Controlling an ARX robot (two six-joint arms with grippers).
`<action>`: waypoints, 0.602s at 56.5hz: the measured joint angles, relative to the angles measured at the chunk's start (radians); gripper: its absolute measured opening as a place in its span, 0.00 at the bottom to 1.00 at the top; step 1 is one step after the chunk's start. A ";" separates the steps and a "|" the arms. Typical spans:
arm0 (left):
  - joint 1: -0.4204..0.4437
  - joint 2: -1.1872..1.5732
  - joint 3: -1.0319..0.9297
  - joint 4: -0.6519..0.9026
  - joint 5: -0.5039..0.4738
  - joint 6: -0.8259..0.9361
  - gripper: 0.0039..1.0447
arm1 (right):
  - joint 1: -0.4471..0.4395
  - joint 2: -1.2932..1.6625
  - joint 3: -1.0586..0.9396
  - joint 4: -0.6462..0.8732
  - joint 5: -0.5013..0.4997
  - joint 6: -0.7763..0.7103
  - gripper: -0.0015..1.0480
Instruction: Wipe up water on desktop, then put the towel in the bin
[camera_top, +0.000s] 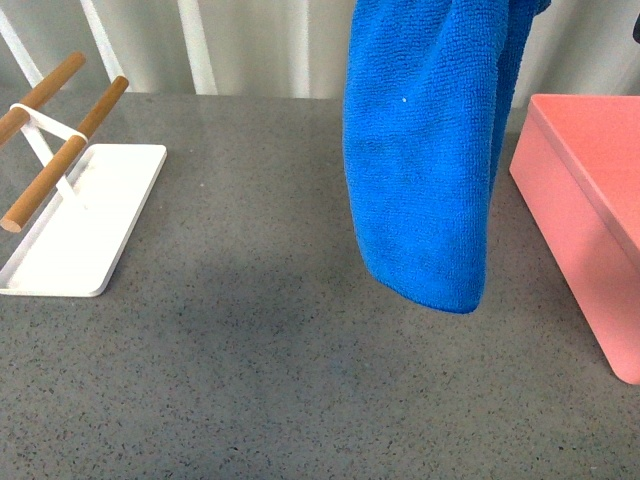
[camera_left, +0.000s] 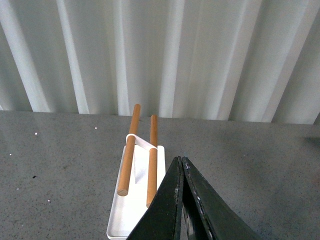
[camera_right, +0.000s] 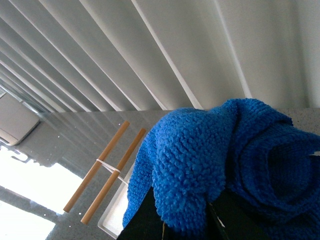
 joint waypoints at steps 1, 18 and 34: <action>0.000 -0.005 0.000 -0.005 0.000 0.000 0.03 | 0.000 0.000 0.000 -0.001 0.000 -0.002 0.08; 0.000 -0.148 0.000 -0.143 0.000 0.000 0.03 | -0.004 0.000 0.000 -0.025 0.008 -0.022 0.08; 0.000 -0.241 0.000 -0.237 0.000 0.000 0.03 | 0.000 0.014 0.000 -0.029 0.016 -0.033 0.08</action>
